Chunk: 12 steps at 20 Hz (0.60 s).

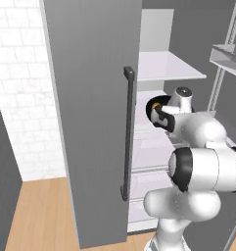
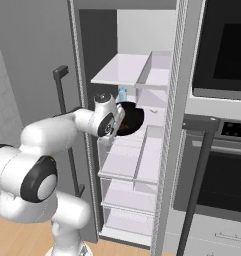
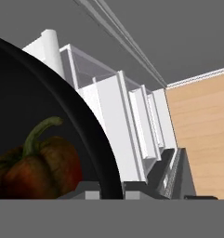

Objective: Pick the chicken drumstick and bell pepper from their plates and place them in the bowl. Then put the bowl in the fridge.

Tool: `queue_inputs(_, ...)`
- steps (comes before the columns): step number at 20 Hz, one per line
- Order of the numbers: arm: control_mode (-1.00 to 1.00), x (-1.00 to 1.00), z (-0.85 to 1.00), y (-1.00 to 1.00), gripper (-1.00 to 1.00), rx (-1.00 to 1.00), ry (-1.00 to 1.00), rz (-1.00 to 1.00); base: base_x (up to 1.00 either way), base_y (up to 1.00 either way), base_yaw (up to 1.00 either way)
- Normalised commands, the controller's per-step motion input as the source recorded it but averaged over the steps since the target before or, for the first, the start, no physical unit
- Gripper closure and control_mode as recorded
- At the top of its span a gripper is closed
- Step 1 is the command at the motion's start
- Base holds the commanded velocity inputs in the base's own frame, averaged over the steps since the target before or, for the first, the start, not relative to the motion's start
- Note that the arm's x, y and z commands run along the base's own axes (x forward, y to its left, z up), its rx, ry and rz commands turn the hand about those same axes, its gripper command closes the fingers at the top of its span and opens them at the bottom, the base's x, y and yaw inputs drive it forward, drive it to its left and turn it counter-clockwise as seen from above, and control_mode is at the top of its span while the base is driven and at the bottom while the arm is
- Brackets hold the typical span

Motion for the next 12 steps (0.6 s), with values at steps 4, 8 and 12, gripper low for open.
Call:
queue_inputs(4, -1.0, 0.49, -0.18, -0.18, 1.0, 0.05, 0.08, 0.0, 0.0, 0.0, 0.0)
queue_inputs(8, -1.0, 0.32, -0.17, -0.07, 1.0, 0.05, 0.11, 0.03, 0.0, 0.0, 0.0)
queue_inputs(12, -1.0, 0.35, -0.08, -0.06, 1.0, 0.03, 0.1, 0.04, 0.0, 0.0, 0.0)
